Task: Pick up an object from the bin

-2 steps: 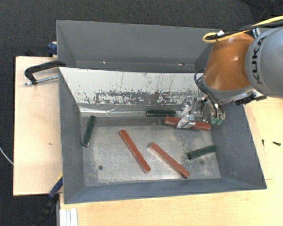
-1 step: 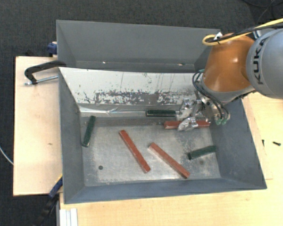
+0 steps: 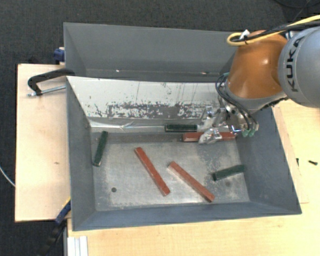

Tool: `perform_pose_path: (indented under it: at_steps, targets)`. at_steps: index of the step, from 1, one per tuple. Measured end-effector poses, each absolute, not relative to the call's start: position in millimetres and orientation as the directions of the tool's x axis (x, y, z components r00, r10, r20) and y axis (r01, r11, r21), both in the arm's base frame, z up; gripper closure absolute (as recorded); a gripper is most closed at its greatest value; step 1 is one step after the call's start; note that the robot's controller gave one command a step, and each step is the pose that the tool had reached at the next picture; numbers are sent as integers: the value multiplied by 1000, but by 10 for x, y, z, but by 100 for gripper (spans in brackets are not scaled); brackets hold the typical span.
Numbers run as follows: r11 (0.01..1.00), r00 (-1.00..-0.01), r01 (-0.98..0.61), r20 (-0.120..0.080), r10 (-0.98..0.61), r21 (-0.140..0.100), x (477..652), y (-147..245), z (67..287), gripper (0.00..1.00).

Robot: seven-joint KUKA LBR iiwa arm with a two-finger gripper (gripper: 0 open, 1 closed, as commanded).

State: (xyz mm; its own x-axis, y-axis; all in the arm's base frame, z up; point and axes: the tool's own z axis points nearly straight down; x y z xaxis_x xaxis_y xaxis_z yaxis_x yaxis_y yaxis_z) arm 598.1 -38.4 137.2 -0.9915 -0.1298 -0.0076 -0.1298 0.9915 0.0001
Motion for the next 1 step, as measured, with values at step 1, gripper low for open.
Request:
perform_pose_path:
  at_steps: [1]
  targets:
    - [986, -986, -165, -7, -165, 0, 5810, -532, 2346, 100]
